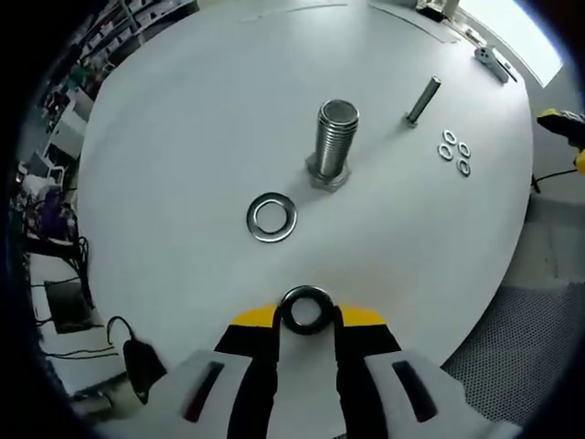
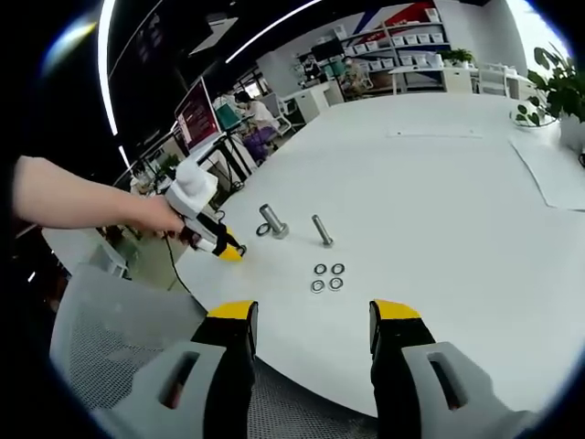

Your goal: Place the washer onto the threaded stud by aligning its center hole with the stud, sliding it down to the base, and recovering from edge contact or off-axis alignment until the washer reaches the visible bottom stop.

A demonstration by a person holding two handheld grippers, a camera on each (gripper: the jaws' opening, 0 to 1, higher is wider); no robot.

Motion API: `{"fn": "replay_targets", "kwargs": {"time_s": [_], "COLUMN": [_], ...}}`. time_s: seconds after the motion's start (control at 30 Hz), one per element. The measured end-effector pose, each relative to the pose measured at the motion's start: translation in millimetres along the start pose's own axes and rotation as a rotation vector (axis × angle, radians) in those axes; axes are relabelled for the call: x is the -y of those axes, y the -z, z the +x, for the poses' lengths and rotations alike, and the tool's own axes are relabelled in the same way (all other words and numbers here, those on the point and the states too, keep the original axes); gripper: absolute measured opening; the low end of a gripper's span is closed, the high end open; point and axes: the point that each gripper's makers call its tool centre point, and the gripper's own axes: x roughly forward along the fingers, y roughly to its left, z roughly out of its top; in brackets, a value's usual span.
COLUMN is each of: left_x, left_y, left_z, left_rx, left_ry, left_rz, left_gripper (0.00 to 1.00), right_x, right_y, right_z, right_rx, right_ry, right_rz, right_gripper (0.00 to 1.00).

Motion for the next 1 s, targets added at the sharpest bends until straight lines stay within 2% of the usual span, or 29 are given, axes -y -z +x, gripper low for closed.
{"fn": "replay_targets", "kwargs": {"time_s": [0.17,0.23,0.3,0.5,1.0], "left_x": [4.5,2.8,3.4,-6.2,2.2], "left_y": [1.1,-1.0,-0.3,0.5,4.5], "left_z": [-0.4,0.3,0.1,3.7,0.3], "left_rx": [-0.03,-0.026,-0.024,-0.018,-0.022], "left_ry": [0.004,0.005,0.006,0.015,-0.001], "left_rz": [0.03,0.069,0.075,0.041,0.007], "left_gripper": [0.22,0.22,0.22,0.21,0.19], "right_x": [1.2,1.9,2.9,3.1,4.4], "right_y": [0.0,0.0,0.1,-0.2,-2.0], "right_z": [1.0,1.4,1.8,3.1,1.8], "right_rx": [-0.001,-0.002,-0.001,-0.001,0.004], "right_ry": [-0.002,-0.003,-0.003,-0.006,-0.002], "right_rz": [-0.003,-0.002,0.0,0.0,0.014], "right_gripper": [0.52,0.52,0.52,0.52,0.52]}}
